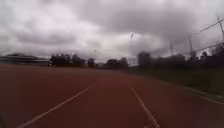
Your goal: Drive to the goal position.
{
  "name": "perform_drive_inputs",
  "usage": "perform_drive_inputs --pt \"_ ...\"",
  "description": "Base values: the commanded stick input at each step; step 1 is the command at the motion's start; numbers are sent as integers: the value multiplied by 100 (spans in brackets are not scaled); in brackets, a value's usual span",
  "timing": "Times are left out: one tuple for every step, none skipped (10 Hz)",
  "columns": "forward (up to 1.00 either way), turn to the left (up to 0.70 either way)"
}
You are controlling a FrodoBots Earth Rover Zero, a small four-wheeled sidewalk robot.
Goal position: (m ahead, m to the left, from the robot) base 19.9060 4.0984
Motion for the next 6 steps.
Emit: perform_drive_inputs --pt "70 0" --pt "70 0" --pt "70 0" --pt "70 0" --pt "70 0" --pt "70 0"
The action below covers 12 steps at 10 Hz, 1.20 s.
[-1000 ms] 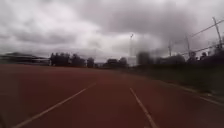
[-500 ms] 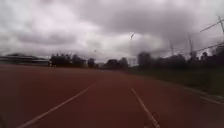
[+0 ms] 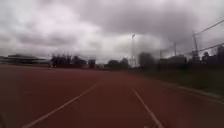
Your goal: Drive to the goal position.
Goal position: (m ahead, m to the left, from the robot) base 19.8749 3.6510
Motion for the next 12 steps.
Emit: perform_drive_inputs --pt "70 0" --pt "70 0" --pt "70 0" --pt "70 0" --pt "70 0" --pt "70 0" --pt "70 0" --pt "70 0" --pt "70 0" --pt "70 0" --pt "70 0" --pt "70 0"
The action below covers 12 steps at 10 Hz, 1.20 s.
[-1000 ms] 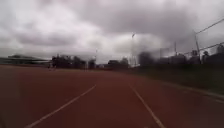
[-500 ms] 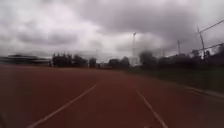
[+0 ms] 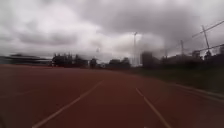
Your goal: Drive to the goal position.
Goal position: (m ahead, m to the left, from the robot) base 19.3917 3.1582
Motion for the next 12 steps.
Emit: perform_drive_inputs --pt "70 0" --pt "70 0" --pt "70 0" --pt "70 0" --pt "70 0" --pt "70 0" --pt "70 0" --pt "70 0" --pt "70 0" --pt "70 0" --pt "70 0" --pt "70 0"
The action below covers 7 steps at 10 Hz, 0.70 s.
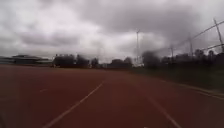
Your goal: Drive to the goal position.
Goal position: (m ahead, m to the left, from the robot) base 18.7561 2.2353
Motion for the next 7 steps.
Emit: perform_drive_inputs --pt "70 0" --pt "70 0" --pt "70 0" --pt "70 0" --pt "70 0" --pt "70 0" --pt "70 0"
